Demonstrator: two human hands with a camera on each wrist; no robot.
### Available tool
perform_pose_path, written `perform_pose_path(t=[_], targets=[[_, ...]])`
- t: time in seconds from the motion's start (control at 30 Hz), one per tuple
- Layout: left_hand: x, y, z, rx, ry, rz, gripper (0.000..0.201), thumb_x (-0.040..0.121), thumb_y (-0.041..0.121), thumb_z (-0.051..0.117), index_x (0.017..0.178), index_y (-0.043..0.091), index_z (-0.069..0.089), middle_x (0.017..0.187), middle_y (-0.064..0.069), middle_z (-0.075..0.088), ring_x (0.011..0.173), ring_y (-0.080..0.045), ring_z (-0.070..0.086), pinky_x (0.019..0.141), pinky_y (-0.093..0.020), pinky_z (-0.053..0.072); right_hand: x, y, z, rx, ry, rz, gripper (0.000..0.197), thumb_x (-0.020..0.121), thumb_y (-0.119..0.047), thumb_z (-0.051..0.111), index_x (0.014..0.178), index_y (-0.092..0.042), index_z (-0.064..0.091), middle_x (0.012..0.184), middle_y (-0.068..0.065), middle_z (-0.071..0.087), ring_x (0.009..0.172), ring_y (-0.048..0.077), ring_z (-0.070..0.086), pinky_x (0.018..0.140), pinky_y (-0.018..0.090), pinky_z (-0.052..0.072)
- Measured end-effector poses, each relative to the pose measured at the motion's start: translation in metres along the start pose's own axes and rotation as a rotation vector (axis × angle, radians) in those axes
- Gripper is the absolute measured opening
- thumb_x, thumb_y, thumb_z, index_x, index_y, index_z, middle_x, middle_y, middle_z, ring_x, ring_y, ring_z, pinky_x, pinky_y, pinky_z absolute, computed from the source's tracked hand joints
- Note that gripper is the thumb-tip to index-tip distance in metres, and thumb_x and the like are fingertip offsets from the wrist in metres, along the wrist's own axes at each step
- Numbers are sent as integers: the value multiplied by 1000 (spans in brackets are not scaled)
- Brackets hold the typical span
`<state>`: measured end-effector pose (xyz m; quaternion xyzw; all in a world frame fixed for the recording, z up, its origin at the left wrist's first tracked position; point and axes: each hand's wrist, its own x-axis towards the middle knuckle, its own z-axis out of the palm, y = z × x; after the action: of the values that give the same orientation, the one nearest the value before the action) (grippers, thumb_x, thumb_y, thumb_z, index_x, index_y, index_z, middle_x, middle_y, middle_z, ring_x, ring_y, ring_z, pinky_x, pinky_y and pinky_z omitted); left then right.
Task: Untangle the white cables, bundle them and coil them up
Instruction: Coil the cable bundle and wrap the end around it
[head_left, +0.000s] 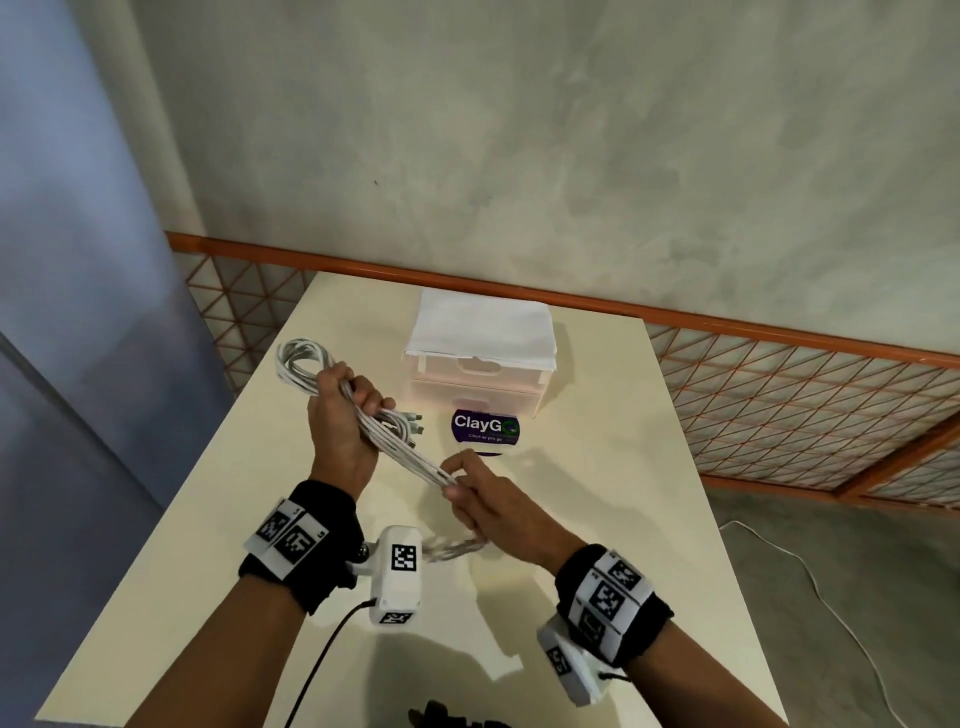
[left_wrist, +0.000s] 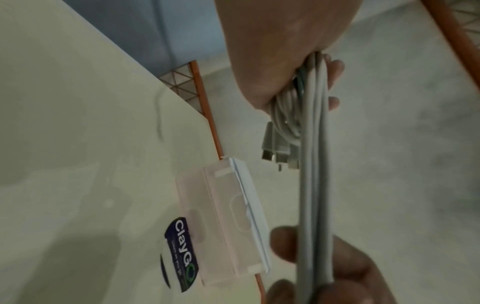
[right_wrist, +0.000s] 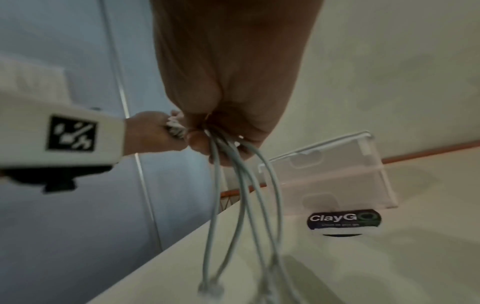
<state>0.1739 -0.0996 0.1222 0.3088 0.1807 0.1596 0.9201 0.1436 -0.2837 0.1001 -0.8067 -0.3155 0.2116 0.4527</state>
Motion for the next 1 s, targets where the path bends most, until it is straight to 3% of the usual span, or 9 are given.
perform_pose_path(t=[0.13,0.23,0.33,0.43,0.53,0.7,0.8,0.93,1.0], targets=[[-6,0,-3,21,-66,-34,30,93,21,36,64,19,39,37,9,29,30,-5,28,41,-17,38,-3,5,-23,-22,-207,87,29,100,-30,35,117,-25,58,56,-5,38,49,3,38,59,22,40],[-12,0,-4,115,-158,-114,28,92,20,37,65,18,40,37,8,28,29,-5,26,37,-18,35,-2,1,-43,-162,-360,169,34,99,-39,37,112,-24,64,62,3,41,56,9,41,68,23,42],[-19,-3,-2,369,-267,-141,29,92,17,38,63,16,41,38,8,27,29,-7,23,37,-20,35,5,-16,-60,-357,-298,163,34,96,-38,45,93,-13,68,65,-2,47,52,2,41,58,13,35],[-29,-8,2,601,-345,-77,36,93,17,40,58,16,39,41,4,29,34,-11,26,43,-25,38,10,-39,-69,-556,-222,77,31,95,-34,47,84,-11,65,70,-2,58,52,2,47,57,18,34],[-37,-12,4,774,-421,21,43,97,18,40,54,11,41,45,0,43,46,-19,44,51,-27,42,14,-61,-71,-733,-158,47,30,95,-39,44,79,-19,58,76,-4,60,64,13,53,65,30,39],[-46,-16,9,795,-473,-16,38,97,19,41,63,13,54,64,-9,61,66,-30,64,64,-34,50,21,-74,-64,-860,-140,85,22,92,-35,46,89,-19,62,84,2,66,79,23,58,74,38,46],[-56,-13,17,815,-509,-159,43,99,16,35,62,9,55,53,-3,63,52,-24,65,55,-27,53,21,-72,-61,-824,-117,67,21,87,-30,51,78,-15,62,71,2,61,76,23,59,68,36,44],[-61,-9,16,907,-611,-220,50,99,18,32,57,8,59,55,-9,63,43,-19,50,50,-28,49,15,-63,-64,-540,-97,-17,18,84,-35,62,76,-19,64,69,-6,68,64,4,57,65,28,44],[-60,-3,15,920,-627,-222,49,97,17,35,54,13,58,54,-10,58,43,-18,45,51,-29,46,10,-54,-70,-359,-22,8,30,78,-42,69,76,-13,60,70,5,67,62,10,57,65,31,46]])
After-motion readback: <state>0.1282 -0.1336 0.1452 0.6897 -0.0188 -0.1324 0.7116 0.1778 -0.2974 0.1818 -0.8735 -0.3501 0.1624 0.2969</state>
